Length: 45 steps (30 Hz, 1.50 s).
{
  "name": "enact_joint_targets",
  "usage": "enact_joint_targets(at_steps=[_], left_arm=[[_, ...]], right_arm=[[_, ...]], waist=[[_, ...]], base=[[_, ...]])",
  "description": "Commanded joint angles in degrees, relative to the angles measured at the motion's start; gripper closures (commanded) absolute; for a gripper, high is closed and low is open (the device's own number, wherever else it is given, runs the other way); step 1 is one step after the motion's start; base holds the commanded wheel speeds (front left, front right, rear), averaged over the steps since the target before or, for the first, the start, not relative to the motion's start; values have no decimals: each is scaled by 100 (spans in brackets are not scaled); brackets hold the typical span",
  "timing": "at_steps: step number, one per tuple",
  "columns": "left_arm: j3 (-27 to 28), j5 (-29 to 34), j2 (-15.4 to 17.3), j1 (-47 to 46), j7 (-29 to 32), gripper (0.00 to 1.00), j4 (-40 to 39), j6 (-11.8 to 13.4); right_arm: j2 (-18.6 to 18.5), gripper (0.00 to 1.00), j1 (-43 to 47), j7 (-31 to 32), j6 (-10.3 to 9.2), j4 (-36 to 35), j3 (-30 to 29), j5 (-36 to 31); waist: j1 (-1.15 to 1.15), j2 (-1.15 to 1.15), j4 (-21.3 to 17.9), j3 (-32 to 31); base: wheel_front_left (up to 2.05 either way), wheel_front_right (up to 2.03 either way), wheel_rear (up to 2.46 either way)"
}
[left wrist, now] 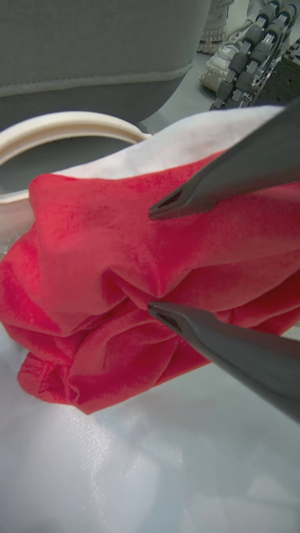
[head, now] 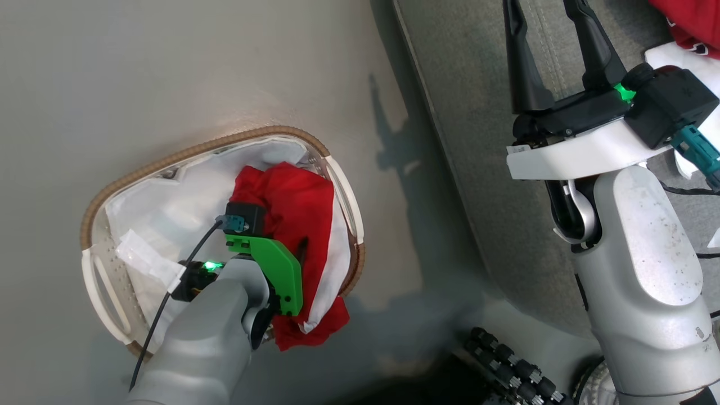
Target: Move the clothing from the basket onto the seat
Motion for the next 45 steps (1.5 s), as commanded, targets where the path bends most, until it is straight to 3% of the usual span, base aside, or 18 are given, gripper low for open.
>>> enact_joint_targets(at_steps=[1, 13, 14, 15, 24, 39, 45], left_arm=[[-77, -60, 65, -167, 87, 0, 148, -15], [-538, -172, 89, -446, 469, 0, 475, -15], [-591, -183, 110, -444, 491, 60, 455, -15], [-672, -160, 149, -440, 516, 100, 425, -15], [-948, -418, 150, -147, 144, 100, 221, -15], [-1367, -857, 57, 628, -1234, 100, -166, -15], [-1272, -864, 35, 827, -1449, 100, -480, -15]], right_arm=[[-10, 0, -88, -1, -8, -70, 7, 56], [-11, 0, -128, -1, -8, -143, -48, 91], [-11, 0, -142, -1, -8, -136, -45, 94], [-12, 0, -153, -1, -8, -118, -41, 99], [-13, 0, 21, -1, -8, 124, -81, -16], [-17, 0, 754, -1, -8, 748, -122, -452], [-17, 0, 1148, -1, -8, 922, -225, -602]], waist=[[0, 0, -151, 249], [0, 0, -165, 507], [0, 0, -163, 512], [0, 0, -159, 505], [0, 0, 55, 18], [0, 0, 705, -1750], [0, 0, 966, -2364]], base=[[0, 0, 0], [0, 0, 0], [0, 0, 0], [0, 0, 0], [0, 0, 0], [0, 0, 0], [0, 0, 0]])
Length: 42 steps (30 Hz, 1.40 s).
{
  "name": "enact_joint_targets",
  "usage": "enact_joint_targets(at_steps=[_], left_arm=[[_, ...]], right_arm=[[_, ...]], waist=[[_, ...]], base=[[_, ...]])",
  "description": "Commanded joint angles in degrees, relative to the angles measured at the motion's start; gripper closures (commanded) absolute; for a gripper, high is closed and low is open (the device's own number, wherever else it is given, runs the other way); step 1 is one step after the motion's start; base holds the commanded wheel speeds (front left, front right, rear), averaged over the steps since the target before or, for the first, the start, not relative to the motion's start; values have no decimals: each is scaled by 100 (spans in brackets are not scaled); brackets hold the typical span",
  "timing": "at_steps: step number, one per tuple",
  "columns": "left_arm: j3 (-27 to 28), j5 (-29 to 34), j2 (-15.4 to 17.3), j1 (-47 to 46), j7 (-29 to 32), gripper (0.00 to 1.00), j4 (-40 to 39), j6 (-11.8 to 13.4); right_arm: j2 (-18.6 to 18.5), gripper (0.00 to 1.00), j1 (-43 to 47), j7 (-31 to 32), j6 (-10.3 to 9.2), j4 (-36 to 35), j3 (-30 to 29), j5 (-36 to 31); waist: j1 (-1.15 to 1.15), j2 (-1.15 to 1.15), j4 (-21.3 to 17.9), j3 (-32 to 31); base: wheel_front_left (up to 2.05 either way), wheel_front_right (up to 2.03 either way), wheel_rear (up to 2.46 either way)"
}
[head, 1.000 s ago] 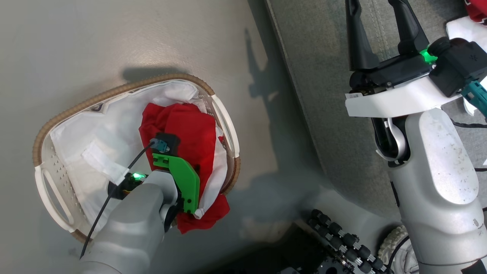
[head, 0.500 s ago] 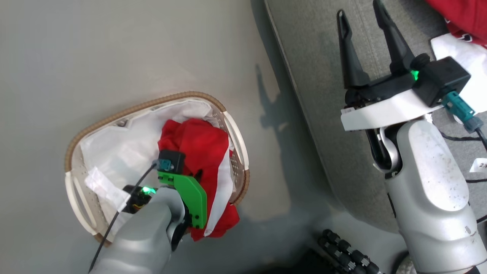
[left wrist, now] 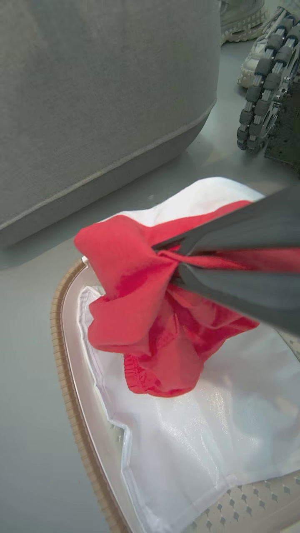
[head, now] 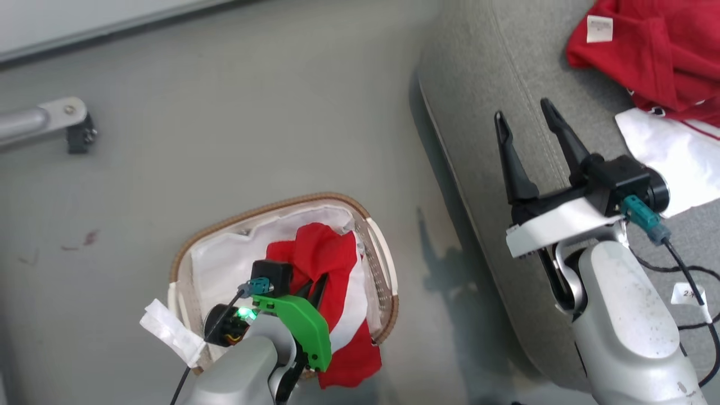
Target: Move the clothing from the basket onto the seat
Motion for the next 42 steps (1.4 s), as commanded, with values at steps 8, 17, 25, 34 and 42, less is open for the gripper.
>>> enact_joint_targets(at_steps=[8, 17, 25, 34, 42], left_arm=[[1382, 1003, 103, 574, -33, 100, -1277, 42], [2493, 1965, 72, 1046, -36, 100, -2449, 20], [3003, 2405, 25, 965, -35, 100, -3200, -4], [3191, 2550, -8, 772, -35, 100, -3612, -15], [2991, 2358, -11, 776, -36, 100, -3720, -15]], right_arm=[[-27, 0, 622, -1, -8, 148, -137, -81], [-27, 0, 1033, -1, -8, 256, -132, -53], [-25, 0, 1337, -1, -8, 370, -56, -15], [-24, 0, 1699, -1, -8, 488, 157, -10], [-27, 0, 1762, -2, -8, 626, 1152, -220]], waist=[[0, 0, 658, -1291], [0, 0, 738, -1765], [0, 0, 761, -2065], [0, 0, 832, -2280], [0, 0, 969, -2338]], base=[[0, 0, 0], [0, 0, 0], [0, 0, 0], [0, 0, 0], [0, 0, 0]])
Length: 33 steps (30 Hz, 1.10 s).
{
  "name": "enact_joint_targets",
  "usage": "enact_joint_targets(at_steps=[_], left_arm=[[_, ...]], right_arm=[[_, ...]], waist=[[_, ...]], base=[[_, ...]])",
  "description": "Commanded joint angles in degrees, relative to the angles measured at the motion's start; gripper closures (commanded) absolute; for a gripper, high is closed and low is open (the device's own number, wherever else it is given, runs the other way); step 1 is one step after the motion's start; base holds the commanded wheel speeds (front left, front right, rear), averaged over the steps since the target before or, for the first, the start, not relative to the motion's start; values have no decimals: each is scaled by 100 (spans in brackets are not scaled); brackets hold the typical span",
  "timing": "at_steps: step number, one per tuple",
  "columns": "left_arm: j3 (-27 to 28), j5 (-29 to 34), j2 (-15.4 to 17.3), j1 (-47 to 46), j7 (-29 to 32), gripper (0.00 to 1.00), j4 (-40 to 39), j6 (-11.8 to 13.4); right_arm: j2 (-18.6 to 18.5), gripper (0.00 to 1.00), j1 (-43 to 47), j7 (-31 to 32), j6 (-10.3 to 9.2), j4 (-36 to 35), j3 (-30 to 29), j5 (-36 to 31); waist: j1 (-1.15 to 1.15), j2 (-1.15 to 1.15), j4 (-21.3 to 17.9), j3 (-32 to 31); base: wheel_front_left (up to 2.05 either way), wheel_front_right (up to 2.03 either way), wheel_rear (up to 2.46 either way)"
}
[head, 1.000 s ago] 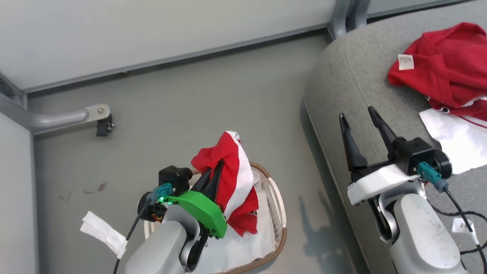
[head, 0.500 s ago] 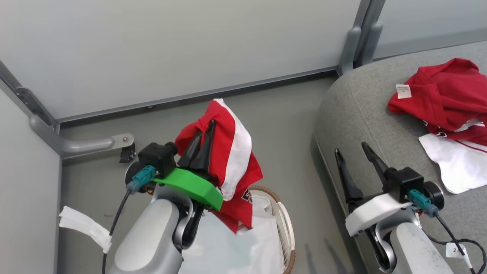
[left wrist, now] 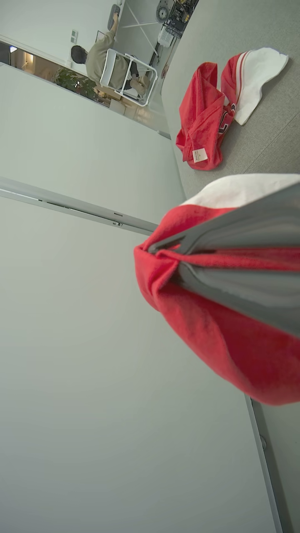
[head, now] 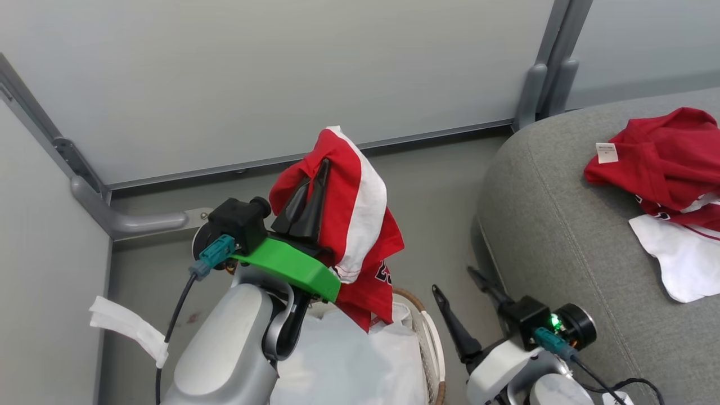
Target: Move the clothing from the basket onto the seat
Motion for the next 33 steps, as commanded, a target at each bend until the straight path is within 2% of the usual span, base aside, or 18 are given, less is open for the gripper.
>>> enact_joint_targets(at_steps=[1, 10, 19, 28, 33], left_arm=[[-57, -46, 8, -72, -4, 100, -28, -16], [-397, -197, 8, -171, -4, 100, 3, 72], [-670, -293, 9, -235, -4, 100, -53, 106], [-1042, -368, 8, -332, -4, 100, -46, 63], [-1247, -429, 9, -404, -4, 100, -31, 35]], right_arm=[[-26, 0, -31, -1, -8, 44, 160, 35], [-26, 0, -646, -1, -8, 118, 846, 357], [-25, 0, -946, -1, -8, 293, 785, 480], [-55, 0, -1378, -1, -8, 739, 1158, 1308], [-211, 0, -1686, -1, -8, 1001, 1882, 2086]], waist=[[0, 0, 63, -4], [0, 0, 288, 25], [0, 0, 383, 57], [0, 0, 486, 132], [0, 0, 598, 175]], base=[[0, 0, 0], [0, 0, 0], [0, 0, 0], [0, 0, 0], [0, 0, 0]])
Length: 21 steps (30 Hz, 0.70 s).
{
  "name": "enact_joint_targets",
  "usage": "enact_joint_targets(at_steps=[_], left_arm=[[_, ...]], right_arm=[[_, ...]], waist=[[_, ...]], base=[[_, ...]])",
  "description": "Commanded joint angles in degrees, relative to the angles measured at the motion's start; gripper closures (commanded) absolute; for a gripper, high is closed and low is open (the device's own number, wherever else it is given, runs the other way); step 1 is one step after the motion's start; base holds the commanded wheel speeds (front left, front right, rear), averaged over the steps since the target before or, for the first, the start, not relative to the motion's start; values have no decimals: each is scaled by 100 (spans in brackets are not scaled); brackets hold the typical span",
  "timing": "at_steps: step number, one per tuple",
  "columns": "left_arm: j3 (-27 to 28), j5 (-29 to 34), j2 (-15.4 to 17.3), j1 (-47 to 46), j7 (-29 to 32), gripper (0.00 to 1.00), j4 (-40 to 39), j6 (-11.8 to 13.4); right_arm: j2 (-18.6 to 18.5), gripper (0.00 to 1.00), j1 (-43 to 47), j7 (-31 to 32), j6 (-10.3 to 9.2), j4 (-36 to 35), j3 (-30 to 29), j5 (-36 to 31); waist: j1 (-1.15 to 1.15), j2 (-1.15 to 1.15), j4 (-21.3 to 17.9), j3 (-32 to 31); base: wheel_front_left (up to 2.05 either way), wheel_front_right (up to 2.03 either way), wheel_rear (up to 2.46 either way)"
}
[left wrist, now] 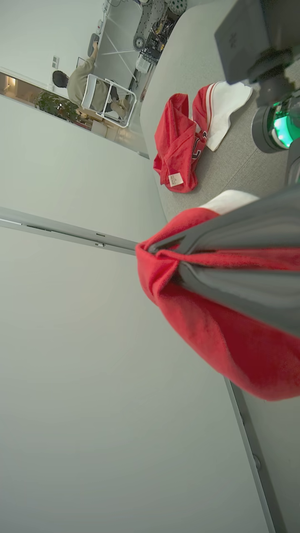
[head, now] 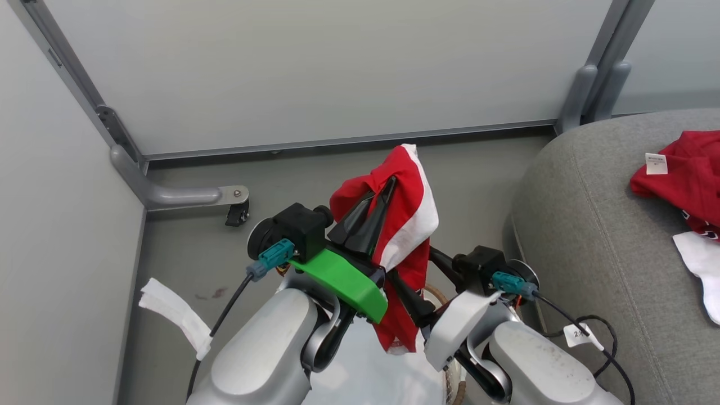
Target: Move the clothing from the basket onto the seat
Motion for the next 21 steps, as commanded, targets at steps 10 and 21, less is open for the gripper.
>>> enact_joint_targets(at_steps=[10, 21], left_arm=[[-190, -104, 10, -172, -4, 100, 56, -37], [-158, -151, 9, -81, -5, 100, 132, -1]], right_arm=[[-223, 100, -307, -2, -8, 170, 495, 483], [-181, 100, -27, -1, -8, 520, 571, 342]], waist=[[0, 0, 270, 46], [0, 0, 295, -25]], base=[[0, 0, 0], [0, 0, 0]])
